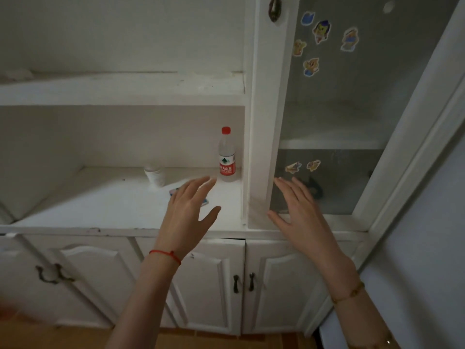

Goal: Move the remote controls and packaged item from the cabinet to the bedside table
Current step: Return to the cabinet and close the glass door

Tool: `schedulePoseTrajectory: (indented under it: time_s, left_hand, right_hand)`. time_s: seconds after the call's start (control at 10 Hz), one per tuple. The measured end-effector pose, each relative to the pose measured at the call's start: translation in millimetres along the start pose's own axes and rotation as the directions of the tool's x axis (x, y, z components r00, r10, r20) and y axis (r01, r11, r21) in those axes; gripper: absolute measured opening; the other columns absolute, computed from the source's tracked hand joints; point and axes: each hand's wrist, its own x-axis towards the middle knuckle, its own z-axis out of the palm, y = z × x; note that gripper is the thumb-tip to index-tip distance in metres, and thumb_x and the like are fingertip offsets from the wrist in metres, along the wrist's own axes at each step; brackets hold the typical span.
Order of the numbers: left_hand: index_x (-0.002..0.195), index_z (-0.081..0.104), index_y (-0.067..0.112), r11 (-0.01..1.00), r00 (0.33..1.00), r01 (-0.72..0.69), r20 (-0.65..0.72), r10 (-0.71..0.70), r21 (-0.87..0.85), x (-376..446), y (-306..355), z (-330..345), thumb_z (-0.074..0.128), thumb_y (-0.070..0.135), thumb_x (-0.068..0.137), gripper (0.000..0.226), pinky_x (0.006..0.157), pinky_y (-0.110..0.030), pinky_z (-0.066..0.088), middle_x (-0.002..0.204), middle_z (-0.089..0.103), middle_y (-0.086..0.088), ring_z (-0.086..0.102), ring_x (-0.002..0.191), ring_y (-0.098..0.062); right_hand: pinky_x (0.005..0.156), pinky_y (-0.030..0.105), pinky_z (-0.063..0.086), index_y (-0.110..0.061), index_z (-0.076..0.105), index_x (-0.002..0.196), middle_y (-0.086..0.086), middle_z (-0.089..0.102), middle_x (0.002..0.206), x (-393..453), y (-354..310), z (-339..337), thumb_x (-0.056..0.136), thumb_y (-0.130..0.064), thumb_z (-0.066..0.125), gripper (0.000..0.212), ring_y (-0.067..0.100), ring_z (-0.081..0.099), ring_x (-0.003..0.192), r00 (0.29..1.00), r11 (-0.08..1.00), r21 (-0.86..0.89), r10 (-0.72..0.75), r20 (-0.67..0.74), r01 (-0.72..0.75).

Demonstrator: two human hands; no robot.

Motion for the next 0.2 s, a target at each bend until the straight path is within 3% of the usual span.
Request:
schedulePoseTrajectory:
  time_s: [0.2]
  left_hand:
    - [0.138,0.051,0.02,1.0,0.999,0.028,-0.027,-0.028,-0.009,-26,2,-11,0.068,0.031,0.087,0.055,0.105,-0.047,0.044,0.141,0.055,0.001,0.048,0.131,-0.021]
  right_hand:
    - [0.113,0.022,0.003,-0.023,0.022,0.153,-0.008,0.023,0.159,-22,-7,2,0.095,-0.041,0.052,0.068,0.01,0.006,0.149,1.0,0.999,0.052,0.006,-0.004,-0.006]
